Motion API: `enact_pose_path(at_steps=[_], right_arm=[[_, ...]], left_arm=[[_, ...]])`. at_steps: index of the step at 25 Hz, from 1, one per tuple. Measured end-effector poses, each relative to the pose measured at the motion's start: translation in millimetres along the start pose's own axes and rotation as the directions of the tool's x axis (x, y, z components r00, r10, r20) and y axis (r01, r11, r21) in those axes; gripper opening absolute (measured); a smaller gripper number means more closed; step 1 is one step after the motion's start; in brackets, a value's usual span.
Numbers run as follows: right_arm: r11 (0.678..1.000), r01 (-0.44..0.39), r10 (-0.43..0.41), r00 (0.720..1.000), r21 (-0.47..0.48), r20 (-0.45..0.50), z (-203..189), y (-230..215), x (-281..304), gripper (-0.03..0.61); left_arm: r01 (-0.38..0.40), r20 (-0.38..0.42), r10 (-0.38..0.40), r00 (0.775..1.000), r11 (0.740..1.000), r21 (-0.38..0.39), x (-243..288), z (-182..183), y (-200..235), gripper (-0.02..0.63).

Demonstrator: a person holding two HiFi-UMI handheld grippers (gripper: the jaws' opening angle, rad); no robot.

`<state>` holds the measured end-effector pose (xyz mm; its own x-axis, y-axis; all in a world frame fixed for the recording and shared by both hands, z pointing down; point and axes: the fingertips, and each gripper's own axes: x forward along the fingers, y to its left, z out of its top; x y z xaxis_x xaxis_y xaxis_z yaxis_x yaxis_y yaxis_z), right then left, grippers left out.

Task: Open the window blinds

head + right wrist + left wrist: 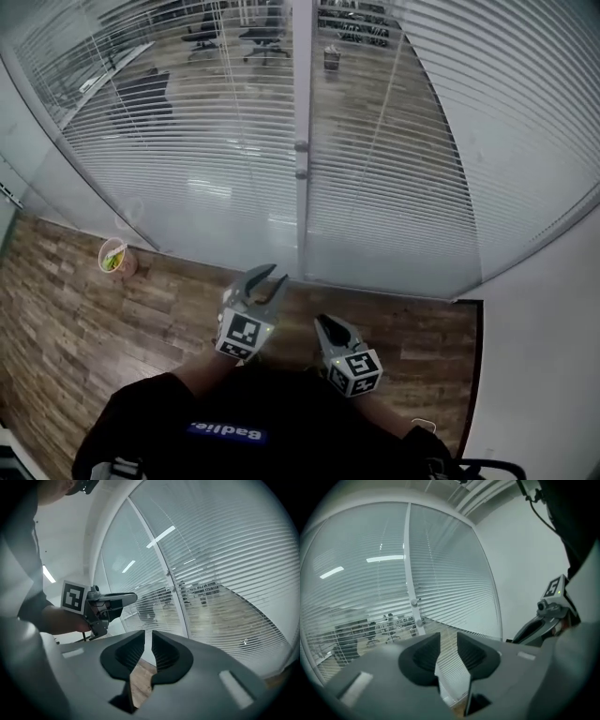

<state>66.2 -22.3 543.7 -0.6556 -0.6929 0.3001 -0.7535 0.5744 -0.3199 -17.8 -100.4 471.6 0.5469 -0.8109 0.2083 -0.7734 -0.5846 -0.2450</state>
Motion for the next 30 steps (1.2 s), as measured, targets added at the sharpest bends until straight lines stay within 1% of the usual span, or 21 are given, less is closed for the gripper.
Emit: enact_pose_path(at_steps=[3,7,12,14,16,18,20,23,25,28,30], right_arm=[[1.0,-0.001,0.001,1.0,-0.023,0.007,1,4,0,0.051],[0.999,0.043,-0.042,0.998,-0.028,0.043,3,3,-8,0.051],[0.996,0.074,-0.072,0.996,-0.051,0.053,5,39,-7,0.051],[0.995,0.077,-0.075,0.997,-0.057,0.036,-6,58,-2,0.049],[0.995,0.081,-0.08,0.997,-0.06,0.011,-22,77,7,0.051],[0.993,0.09,-0.091,0.996,-0.073,-0.01,-34,94,10,0.051],[0.991,0.107,-0.109,0.994,-0.075,-0.025,-43,107,2,0.051],[0.989,0.136,-0.139,0.99,-0.061,-0.037,-49,116,-8,0.051],[0.987,0.141,-0.143,0.989,-0.075,-0.032,-44,122,-5,0.051],[0.988,0.115,-0.118,0.993,-0.106,-0.019,-38,130,0,0.049],[0.988,0.097,-0.099,0.995,-0.12,-0.01,-32,133,1,0.049]], left_arm=[[0.03,0.002,-0.03,1.0,1.0,-0.007,-10,-5,-11,0.104],[0.097,-0.004,-0.097,0.995,0.995,-0.015,-20,-19,-34,0.092],[0.183,0.005,-0.182,0.983,0.982,-0.046,-59,-34,-46,0.089],[0.208,0.005,-0.208,0.978,0.974,-0.088,-80,-49,-44,0.086],[0.235,-0.009,-0.241,0.97,0.953,-0.188,-98,-74,-37,0.081],[0.251,-0.016,-0.267,0.964,0.923,-0.291,-115,-93,-31,0.074],[0.267,-0.01,-0.287,0.958,0.9,-0.345,-133,-100,-34,0.072],[0.304,0.006,-0.326,0.945,0.873,-0.381,-149,-100,-41,0.069],[0.329,0.02,-0.348,0.937,0.863,-0.384,-155,-98,-40,0.067],[0.363,0.039,-0.377,0.926,0.854,-0.373,-161,-96,-44,0.06],[0.377,0.049,-0.388,0.92,0.845,-0.379,-165,-93,-46,0.033]])
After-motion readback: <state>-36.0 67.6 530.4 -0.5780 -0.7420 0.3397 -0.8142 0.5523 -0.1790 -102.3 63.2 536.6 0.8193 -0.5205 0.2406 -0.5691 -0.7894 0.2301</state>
